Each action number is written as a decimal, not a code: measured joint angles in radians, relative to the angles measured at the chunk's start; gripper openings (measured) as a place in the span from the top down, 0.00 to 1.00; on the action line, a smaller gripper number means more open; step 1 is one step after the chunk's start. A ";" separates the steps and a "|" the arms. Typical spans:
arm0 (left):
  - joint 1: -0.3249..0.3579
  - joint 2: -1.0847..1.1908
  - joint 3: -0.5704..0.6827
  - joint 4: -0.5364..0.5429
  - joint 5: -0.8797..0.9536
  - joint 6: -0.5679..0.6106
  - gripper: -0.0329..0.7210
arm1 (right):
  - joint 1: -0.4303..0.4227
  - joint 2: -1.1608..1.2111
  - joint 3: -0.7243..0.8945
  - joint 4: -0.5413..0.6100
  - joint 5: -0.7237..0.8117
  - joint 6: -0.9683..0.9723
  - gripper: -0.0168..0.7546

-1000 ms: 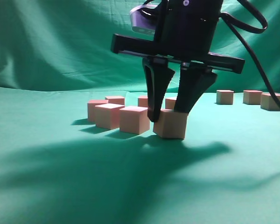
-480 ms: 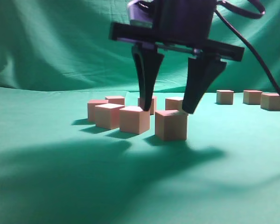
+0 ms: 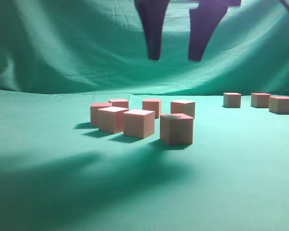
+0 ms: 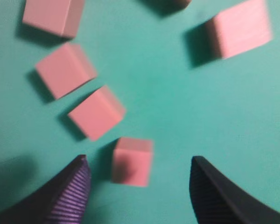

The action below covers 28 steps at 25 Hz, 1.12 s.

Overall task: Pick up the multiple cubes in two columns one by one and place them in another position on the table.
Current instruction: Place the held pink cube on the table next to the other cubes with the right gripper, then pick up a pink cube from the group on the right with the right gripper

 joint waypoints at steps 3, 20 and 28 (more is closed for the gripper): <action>0.000 0.000 0.000 0.000 0.000 0.000 0.96 | 0.000 0.000 -0.092 -0.197 0.052 0.026 0.43; 0.000 0.000 0.000 0.000 0.000 0.000 0.96 | -0.557 0.032 -0.154 -0.126 -0.010 -0.110 0.43; 0.000 0.000 0.000 0.000 0.000 0.000 0.96 | -0.662 0.198 -0.148 0.005 -0.147 -0.252 0.43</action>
